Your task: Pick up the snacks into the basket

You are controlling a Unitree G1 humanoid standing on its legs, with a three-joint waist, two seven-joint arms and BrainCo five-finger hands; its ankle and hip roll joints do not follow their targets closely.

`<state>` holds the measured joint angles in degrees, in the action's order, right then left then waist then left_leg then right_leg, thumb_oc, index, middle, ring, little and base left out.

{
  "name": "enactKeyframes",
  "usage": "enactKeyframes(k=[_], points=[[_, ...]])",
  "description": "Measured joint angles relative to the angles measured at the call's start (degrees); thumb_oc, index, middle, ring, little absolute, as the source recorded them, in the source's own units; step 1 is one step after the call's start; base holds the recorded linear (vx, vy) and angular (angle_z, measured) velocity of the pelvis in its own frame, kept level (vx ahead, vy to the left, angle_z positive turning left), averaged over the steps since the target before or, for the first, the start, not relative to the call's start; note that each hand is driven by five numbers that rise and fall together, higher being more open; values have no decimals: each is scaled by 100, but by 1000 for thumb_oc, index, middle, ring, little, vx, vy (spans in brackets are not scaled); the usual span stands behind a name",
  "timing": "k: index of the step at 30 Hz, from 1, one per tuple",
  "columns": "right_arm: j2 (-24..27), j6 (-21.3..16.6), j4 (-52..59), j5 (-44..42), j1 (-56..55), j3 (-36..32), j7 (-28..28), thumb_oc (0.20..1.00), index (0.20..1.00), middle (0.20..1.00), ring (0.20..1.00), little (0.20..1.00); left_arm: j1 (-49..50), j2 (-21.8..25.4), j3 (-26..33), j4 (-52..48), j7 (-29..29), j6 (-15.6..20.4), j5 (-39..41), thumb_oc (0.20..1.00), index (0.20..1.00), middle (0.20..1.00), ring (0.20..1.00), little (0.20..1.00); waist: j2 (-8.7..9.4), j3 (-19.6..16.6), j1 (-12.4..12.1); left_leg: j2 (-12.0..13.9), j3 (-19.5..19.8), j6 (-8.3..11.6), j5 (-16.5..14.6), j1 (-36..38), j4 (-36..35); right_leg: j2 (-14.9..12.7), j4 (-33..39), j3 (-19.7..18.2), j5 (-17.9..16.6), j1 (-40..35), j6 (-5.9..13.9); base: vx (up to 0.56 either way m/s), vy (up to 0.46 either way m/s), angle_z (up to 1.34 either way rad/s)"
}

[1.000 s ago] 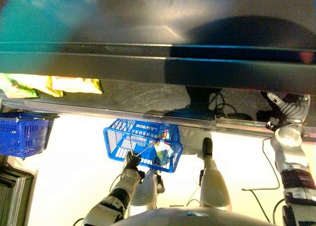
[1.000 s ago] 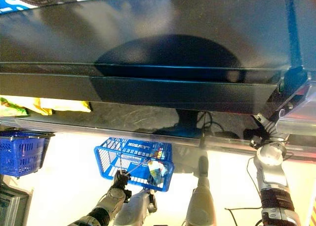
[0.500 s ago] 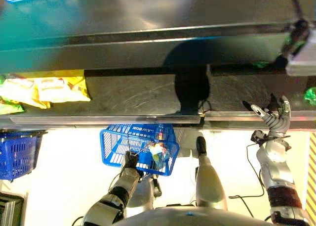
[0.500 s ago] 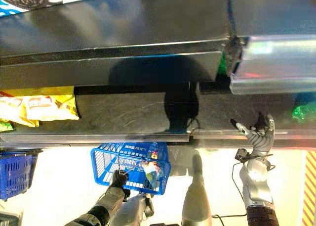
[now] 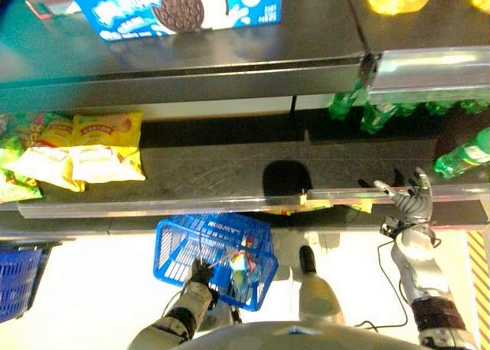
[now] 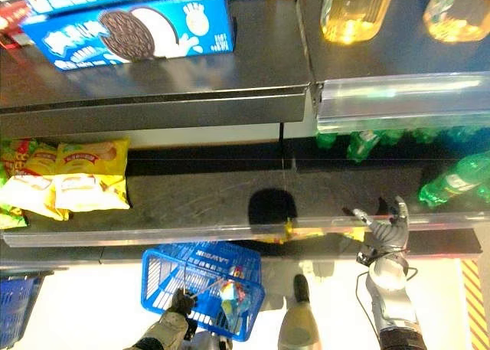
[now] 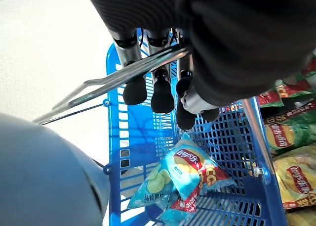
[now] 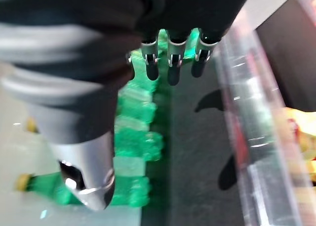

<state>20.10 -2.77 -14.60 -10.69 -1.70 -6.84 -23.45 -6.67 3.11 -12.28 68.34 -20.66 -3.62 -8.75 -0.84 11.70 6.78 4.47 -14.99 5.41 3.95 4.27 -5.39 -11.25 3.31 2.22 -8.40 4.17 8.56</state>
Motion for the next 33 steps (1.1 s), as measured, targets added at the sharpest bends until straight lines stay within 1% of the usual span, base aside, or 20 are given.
enactKeyframes(k=[4, 6, 9, 12, 16, 19, 20, 21, 22, 25, 26, 28, 29, 31, 33], points=[[-32, 37, -67, 0, -81, -3, -7, 1000, 1000, 1000, 1000, 1000, 96, 73, 5, 62, 52, -3, -145, 200, 200, 200, 200, 200, 127, -267, -44, 2, 12, 2, -2, 5, -3, -9, 0, 4, 1, -15, -1, 56, 30, 2], [-39, 42, -114, 0, -79, -2, -32, 1000, 1000, 1000, 1000, 1000, 108, 90, 5, 71, 66, -11, -172, 200, 200, 200, 200, 200, 153, -329, -61, 1, 16, -4, 2, 8, -3, -13, 8, 7, 0, -21, 1, 89, 22, 2], [-31, 74, -245, -4, -42, -74, -105, 1000, 1000, 1000, 1000, 1000, 195, 91, -1, 83, 106, -23, -172, 200, 200, 200, 200, 200, 147, -429, -143, 5, 53, -8, -2, 39, -6, -18, 102, 47, -5, -120, -5, 104, 20, 8], [46, 72, -423, -24, 121, -54, -190, 1000, 1000, 1000, 1000, 1000, 188, 89, -9, 64, 141, -43, -169, 200, 200, 200, 200, 200, 119, -456, -162, 2, 105, -9, -2, 48, -4, -20, 135, 103, -9, -181, 0, 36, 4, 8], [368, 90, -806, -125, 531, -70, -248, 1000, 1000, 1000, 1000, 1000, 243, 75, -37, 44, 215, -44, -169, 200, 200, 200, 200, 200, 40, -492, -216, -5, 124, -10, -1, 5, -4, -33, 194, 139, -39, -181, 14, 21, -7, 3], [957, 148, -1699, -307, 1249, 59, -281, 1000, 1000, 1000, 1000, 1000, 216, 76, -247, 41, 238, -8, -166, 200, 200, 200, 200, 200, -28, -495, -320, -17, 119, -14, 0, -74, -3, -51, 198, 141, -41, -95, 18, -11, -3, 0], [1070, 162, -1850, -334, 1410, 89, -284, 1000, 1000, 1000, 1000, 1000, 201, 70, -255, 40, 238, 16, -166, 200, 200, 200, 200, 200, -41, -493, -315, -25, 118, -17, 2, -113, -2, -56, 198, 137, -43, -51, 20, 0, 0, 0], [1150, 181, -1907, -357, 1519, 72, -301, 1000, 1000, 1000, 1000, 1000, 200, 64, -259, 22, 238, 37, -167, 200, 200, 200, 200, 200, -65, -474, -328, -36, 123, -33, 16, -157, 0, -62, 194, 141, -60, -22, 30, -41, -12, 2], [1264, 195, -2036, -428, 1758, 98, -311, 1000, 1000, 1000, 1000, 1000, 185, 58, -299, 5, 234, 63, -157, 200, 200, 200, 200, 200, -126, -417, -340, -52, 128, -42, 24, -210, 9, -74, 193, 142, -71, 28, 33, -50, -9, 3], [1326, 197, -2080, -488, 2041, 126, -325, 1000, 1000, 1000, 1000, 1000, 181, 48, -429, -115, 211, 92, -52, 200, 200, 200, 200, 200, -253, -290, -367, -70, 130, -41, 36, -308, 28, -90, 197, 142, -83, 124, 45, -37, -6, 0], [1350, 197, -2166, -567, 2184, 146, -325, 1000, 1000, 1000, 1000, 1000, 145, 26, -458, -203, 189, 117, -47, 200, 200, 200, 200, 200, -311, -158, -396, -83, 136, -30, 60, -353, 31, -93, 191, 146, -103, 163, 41, -31, -6, 0], [1376, 220, -2277, -610, 2246, 216, -325, 1000, 1000, 1000, 1000, 1000, 82, 1, -499, -219, 176, 153, -47, 200, 200, 200, 200, 200, -362, -77, -467, -97, 139, -30, 64, -398, 31, -86, 190, 147, -111, 205, 34, -15, -1, 0], [1378, 249, -2444, -690, 2459, 343, -322, 1000, 1000, 1000, 1000, 1000, 31, -2, -508, -261, 147, 176, -45, 200, 200, 200, 200, 200, -402, 70, -465, -94, 143, -28, 64, -403, 32, -86, 191, 152, -127, 211, 11, 0, 0, 0], [1427, 301, -2624, -698, 2706, 490, -315, 1000, 1000, 1000, 1000, 1000, -53, -12, -519, -324, 132, 209, -40, 200, 200, 200, 200, 200, -473, 214, -493, -94, 154, -37, 71, -487, 31, -101, 191, 156, -115, 285, 37, -6, 3, 2], [1434, 311, -2695, -707, 2816, 544, -312, 1000, 1000, 1000, 1000, 1000, -75, -9, -530, -365, 96, 235, -41, 200, 200, 200, 200, 200, -497, 283, -511, -111, 164, -36, 71, -508, 33, -97, 191, 162, -133, 303, 12, -9, 8, 2]])
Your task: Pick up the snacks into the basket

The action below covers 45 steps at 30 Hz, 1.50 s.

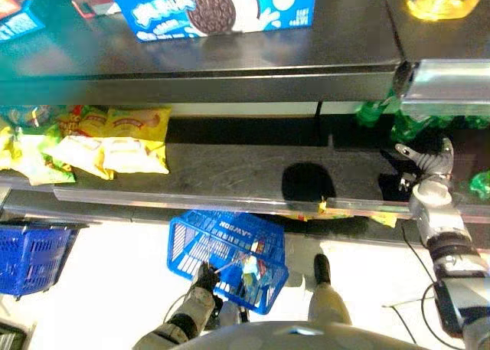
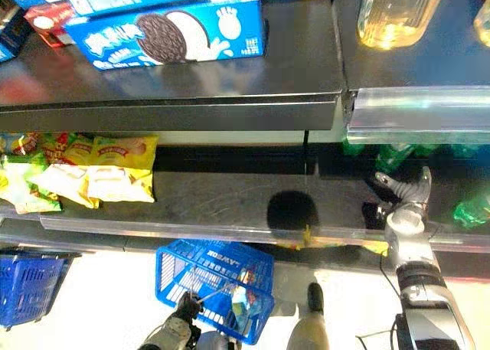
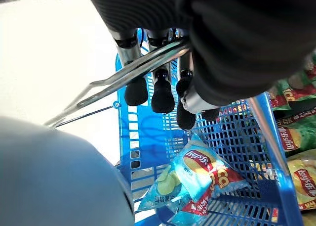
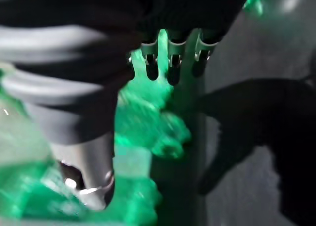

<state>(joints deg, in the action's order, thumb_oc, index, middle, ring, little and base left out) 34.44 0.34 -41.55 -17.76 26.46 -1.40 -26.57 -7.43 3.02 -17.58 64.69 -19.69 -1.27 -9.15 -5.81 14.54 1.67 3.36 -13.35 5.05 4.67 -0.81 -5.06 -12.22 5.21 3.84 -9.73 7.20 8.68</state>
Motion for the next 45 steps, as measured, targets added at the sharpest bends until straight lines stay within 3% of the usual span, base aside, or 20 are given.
enactKeyframes(k=[18, 26, 45], points=[[143, 4, -521, -219, 761, 40, 19, 1000, 1000, 1000, 1000, 1000, -102, -23, -177, -53, -59, 95, 208, 200, 200, 200, 200, 200, -168, 187, -106, -62, 157, -2, -5, -109, 0, -67, 1, 44, 26, 94, 42, -2, 2, 0], [429, -17, -571, -529, 1265, 139, -63, 1000, 1000, 1000, 1000, 1000, -113, -40, -199, -53, -59, 168, 375, 200, 200, 200, 200, 200, -271, 224, -115, -85, 244, -18, 6, -170, 1, -98, 1, 134, 21, 98, 34, 1, 1, 4], [492, -15, -666, -1053, 1683, 301, -114, 1000, 1000, 1000, 1000, 1000, -103, -57, -369, -56, -51, 219, 425, 200, 200, 200, 200, 200, -334, 208, -112, -132, 251, -55, 28, -189, 0, -168, 3, 129, 4, 118, 62, 0, 0, 1]])
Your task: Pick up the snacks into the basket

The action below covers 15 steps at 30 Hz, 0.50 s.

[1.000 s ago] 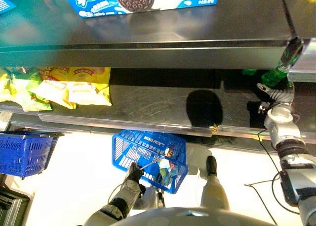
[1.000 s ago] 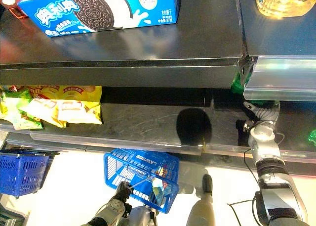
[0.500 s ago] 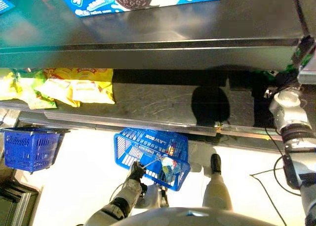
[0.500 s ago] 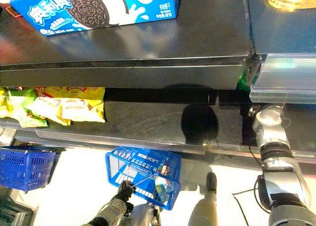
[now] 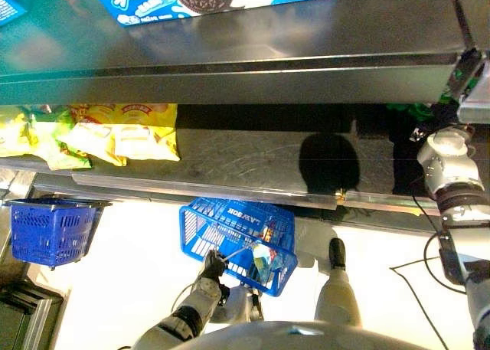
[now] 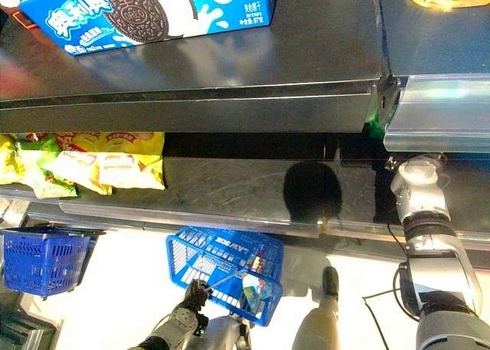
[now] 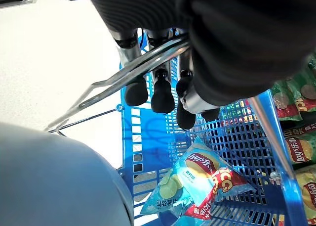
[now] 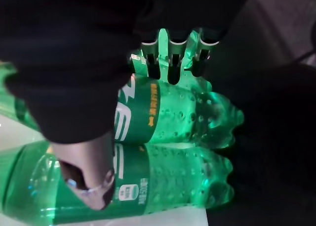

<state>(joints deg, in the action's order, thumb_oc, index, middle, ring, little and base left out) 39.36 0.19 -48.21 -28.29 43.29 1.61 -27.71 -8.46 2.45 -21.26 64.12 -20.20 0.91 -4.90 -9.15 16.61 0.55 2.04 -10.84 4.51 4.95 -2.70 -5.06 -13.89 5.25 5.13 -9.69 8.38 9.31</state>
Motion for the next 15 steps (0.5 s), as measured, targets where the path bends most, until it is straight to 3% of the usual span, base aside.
enactKeyframes(k=[2, 3, 4, 5, 15], points=[[9, 0, -125, 0, 116, 117, 0, 1000, 1000, 1000, 1000, 1000, 0, -1, -2, 0, 0, 0, 8, 200, 200, 200, 200, 200, -8, -6, 4, -2, -3, -4, 2, -6, 0, -2, 0, -7, -2, 10, 2, 0, 0, 0], [10, 0, -194, 5, 204, 177, 18, 335, 335, 335, 335, 335, 4, -4, -4, -1, 1, 4, 11, 200, 200, 200, 200, 200, -19, -12, -6, -2, -3, -4, 4, -18, 0, -1, 0, -7, -4, 22, 2, 0, 0, 0], [10, 0, -238, 9, 260, 220, 31, 244, 244, 244, 244, 244, 4, -6, -4, -1, 1, 10, 12, 200, 200, 200, 200, 200, -23, -14, -6, -1, -2, -6, 5, -30, 0, -1, -1, -5, -4, 31, 2, 0, 0, 0], [10, 1, -277, 9, 323, 265, 48, 200, 200, 200, 200, 200, 4, -7, -4, -1, 1, 13, 13, 200, 200, 200, 200, 200, -28, -18, -8, -2, -1, -6, 6, -46, 0, 0, -1, -5, -5, 44, 2, 0, 0, 0], [-199, -23, -264, 232, 324, 354, 117, 200, 200, 200, 200, 200, -20, -16, 11, -32, -23, 62, 23, 200, 200, 200, 200, 200, -33, -24, -148, -12, 50, -12, 16, -199, 2, 10, -3, 20, -23, 169, -3, 1, 0, 1]])
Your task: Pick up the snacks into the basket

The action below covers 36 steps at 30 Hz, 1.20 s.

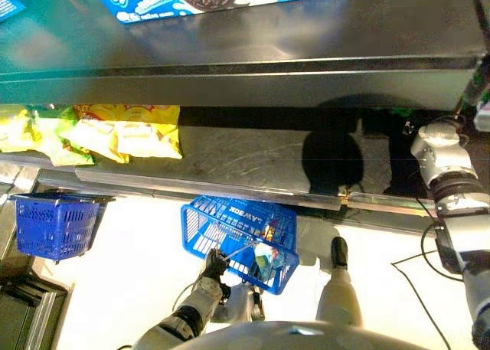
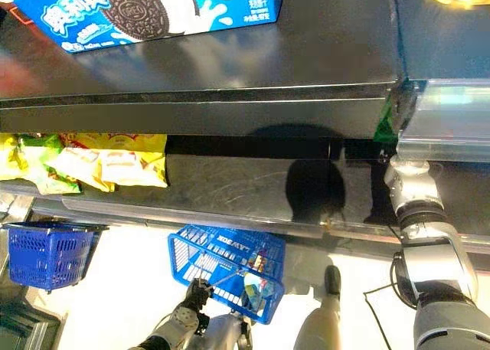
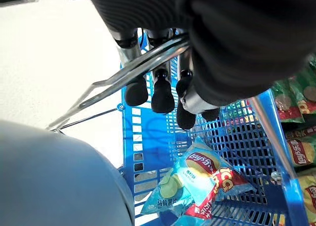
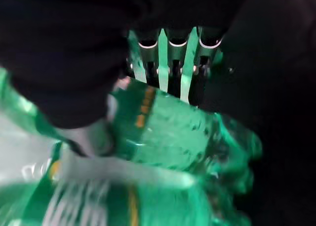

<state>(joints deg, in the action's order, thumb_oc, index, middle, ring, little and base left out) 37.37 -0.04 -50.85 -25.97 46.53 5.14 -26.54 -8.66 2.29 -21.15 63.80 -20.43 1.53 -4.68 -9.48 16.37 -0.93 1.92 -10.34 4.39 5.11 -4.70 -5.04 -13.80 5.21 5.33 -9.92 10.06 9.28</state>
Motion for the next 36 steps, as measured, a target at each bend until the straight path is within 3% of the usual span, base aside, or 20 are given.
enactKeyframes(k=[12, 27, 36], points=[[-780, -139, 769, -4, -1219, -241, 178, 200, 200, 200, 200, 200, -4, 17, 44, -32, -53, -9, -10, 200, 200, 200, 200, 200, 78, 20, 2, -13, 15, 0, -1, 4, -1, -8, 0, 7, 3, -13, 4, 0, 0, 0], [-977, -243, 1656, -23, -2303, -736, 275, 200, 200, 200, 200, 200, 1, 77, 277, -93, -48, -126, -31, 200, 200, 200, 200, 200, 239, 46, 31, -15, 7, 0, -3, 80, -1, -9, 0, -1, 8, -83, 10, 0, 0, 0], [-1380, -325, 3284, -357, -3621, -919, 712, 200, 200, 200, 200, 200, 24, 86, 526, -191, -41, -224, -34, 200, 200, 200, 200, 200, 305, 87, 190, -18, -7, 1, -5, 71, -2, -12, 0, -13, 13, -65, 15, 0, 0, 0]])
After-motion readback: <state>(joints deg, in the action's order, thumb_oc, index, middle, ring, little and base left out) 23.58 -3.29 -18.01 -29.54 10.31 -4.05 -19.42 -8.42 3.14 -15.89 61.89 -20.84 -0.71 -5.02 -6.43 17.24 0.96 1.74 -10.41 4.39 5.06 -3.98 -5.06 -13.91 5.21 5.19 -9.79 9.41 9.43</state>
